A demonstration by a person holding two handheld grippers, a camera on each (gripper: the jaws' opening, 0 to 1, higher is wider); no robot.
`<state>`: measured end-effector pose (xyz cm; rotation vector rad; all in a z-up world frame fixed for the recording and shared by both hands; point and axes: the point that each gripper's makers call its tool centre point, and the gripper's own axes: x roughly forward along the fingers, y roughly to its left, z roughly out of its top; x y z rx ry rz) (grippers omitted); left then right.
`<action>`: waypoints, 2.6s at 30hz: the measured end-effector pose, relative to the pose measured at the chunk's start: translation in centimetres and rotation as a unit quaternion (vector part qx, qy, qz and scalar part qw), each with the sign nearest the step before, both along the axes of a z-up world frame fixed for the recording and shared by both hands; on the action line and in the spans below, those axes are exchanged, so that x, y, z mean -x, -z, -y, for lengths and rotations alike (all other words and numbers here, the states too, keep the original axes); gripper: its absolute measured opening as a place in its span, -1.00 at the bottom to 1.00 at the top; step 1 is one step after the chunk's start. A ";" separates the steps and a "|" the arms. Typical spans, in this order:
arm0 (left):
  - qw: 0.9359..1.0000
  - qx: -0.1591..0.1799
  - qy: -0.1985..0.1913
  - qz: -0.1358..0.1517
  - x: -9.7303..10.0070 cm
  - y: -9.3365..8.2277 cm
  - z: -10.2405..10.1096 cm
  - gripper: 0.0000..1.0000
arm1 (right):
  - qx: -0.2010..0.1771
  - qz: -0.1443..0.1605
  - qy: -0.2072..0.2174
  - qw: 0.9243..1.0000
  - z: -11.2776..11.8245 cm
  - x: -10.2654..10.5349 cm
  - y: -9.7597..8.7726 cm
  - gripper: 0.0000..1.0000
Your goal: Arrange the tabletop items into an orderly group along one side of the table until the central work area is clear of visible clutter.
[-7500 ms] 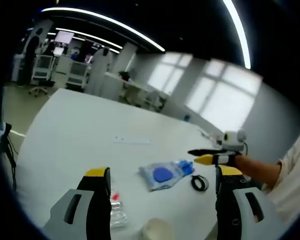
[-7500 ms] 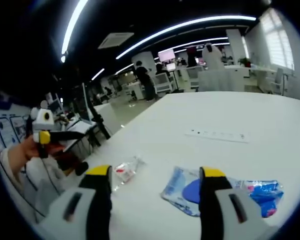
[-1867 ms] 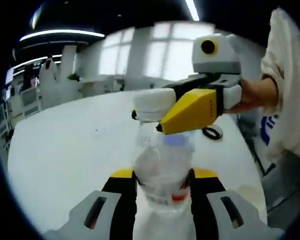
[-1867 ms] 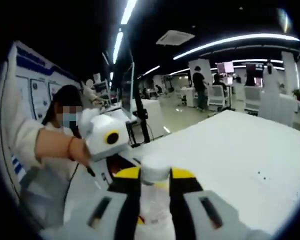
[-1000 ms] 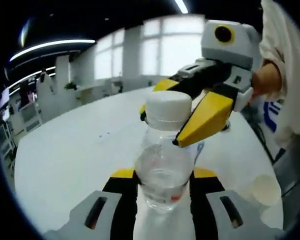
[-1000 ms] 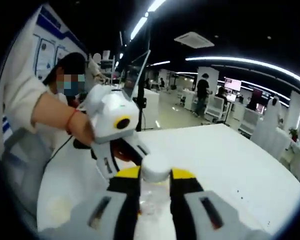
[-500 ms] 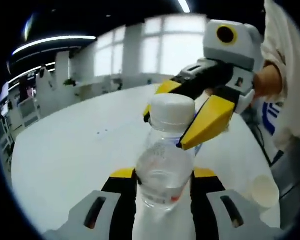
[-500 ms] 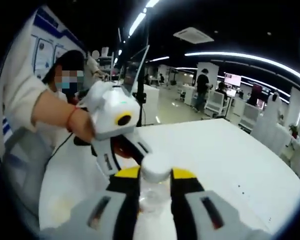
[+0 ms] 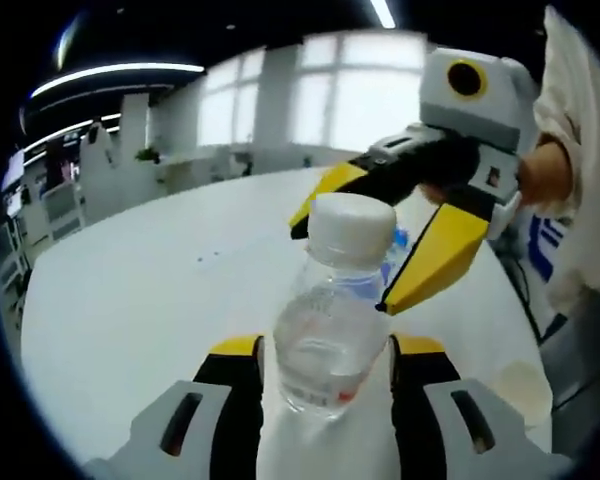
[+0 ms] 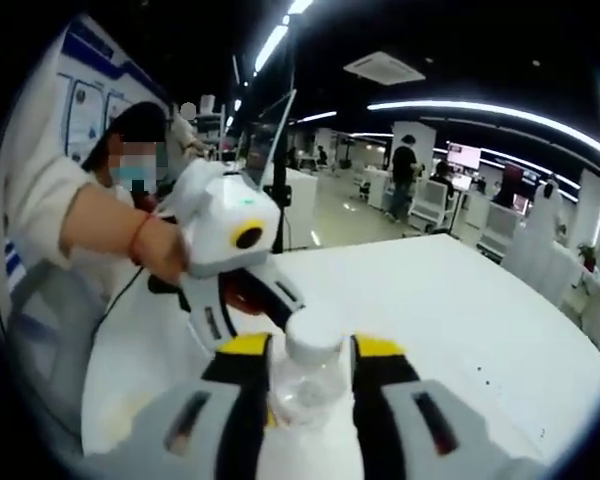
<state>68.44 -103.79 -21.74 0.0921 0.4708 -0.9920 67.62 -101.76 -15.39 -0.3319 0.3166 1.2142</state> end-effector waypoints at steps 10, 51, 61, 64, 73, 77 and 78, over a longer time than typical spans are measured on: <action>1.000 0.004 -0.015 -0.012 0.2 -0.4 -0.5 0.06 | -0.007 -0.019 0.015 1.000 0.3 -0.3 0.1 -0.17; 0.995 0.025 -0.095 -0.021 5.3 -6.4 -3.6 0.53 | -0.004 -0.076 0.086 0.993 6.5 0.6 -0.4 0.30; 0.991 0.037 -0.125 -0.019 7.4 -7.6 -4.6 0.52 | 0.005 -0.074 0.102 0.992 8.1 1.5 -0.5 0.30; 0.990 0.045 -0.136 -0.012 8.0 -8.5 -4.7 0.53 | 0.006 -0.076 0.107 0.991 8.5 1.8 -0.6 0.30; 0.987 0.047 -0.156 -0.008 9.9 -9.2 -5.2 0.54 | 0.012 -0.076 0.116 0.990 9.7 2.7 -0.5 0.31; 0.985 0.051 -0.164 -0.008 10.6 -9.5 -5.4 0.53 | 0.017 -0.082 0.119 0.989 10.1 3.2 -0.3 0.31; 0.985 0.050 -0.165 -0.007 10.7 -9.5 -5.4 0.53 | 0.019 -0.082 0.119 0.989 10.2 3.4 -0.3 0.31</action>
